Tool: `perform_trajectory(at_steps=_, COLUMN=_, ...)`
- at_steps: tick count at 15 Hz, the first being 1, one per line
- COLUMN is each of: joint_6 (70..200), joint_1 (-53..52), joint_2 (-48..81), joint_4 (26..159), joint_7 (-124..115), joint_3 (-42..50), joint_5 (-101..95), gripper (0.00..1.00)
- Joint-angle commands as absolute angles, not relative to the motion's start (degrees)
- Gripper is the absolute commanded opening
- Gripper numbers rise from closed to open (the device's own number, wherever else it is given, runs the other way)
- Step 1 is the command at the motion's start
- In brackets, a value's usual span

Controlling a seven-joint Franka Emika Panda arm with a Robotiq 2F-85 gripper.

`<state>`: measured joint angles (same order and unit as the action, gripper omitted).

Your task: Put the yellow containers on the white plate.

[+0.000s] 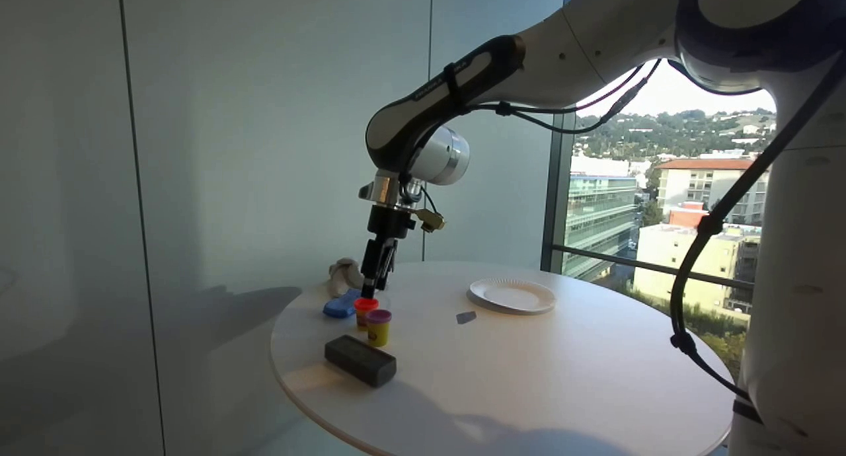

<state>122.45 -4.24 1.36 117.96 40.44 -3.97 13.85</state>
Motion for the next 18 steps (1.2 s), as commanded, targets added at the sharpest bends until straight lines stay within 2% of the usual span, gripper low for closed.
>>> perform_trajectory(at_steps=1, joint_6=117.5, joint_1=-4.1, joint_2=3.1, joint_4=115.6, joint_7=41.2, joint_3=-4.4, joint_5=14.7, gripper=1.0)
perform_trajectory(at_steps=6, joint_6=117.5, joint_1=-4.6, joint_2=5.1, joint_4=115.9, joint_7=32.5, joint_3=-4.7, joint_5=3.8, gripper=1.0)
perform_trajectory(at_steps=18, joint_6=115.6, joint_1=-4.6, joint_2=8.4, joint_4=115.2, joint_7=29.8, joint_3=-6.0, joint_5=0.2, gripper=1.0)
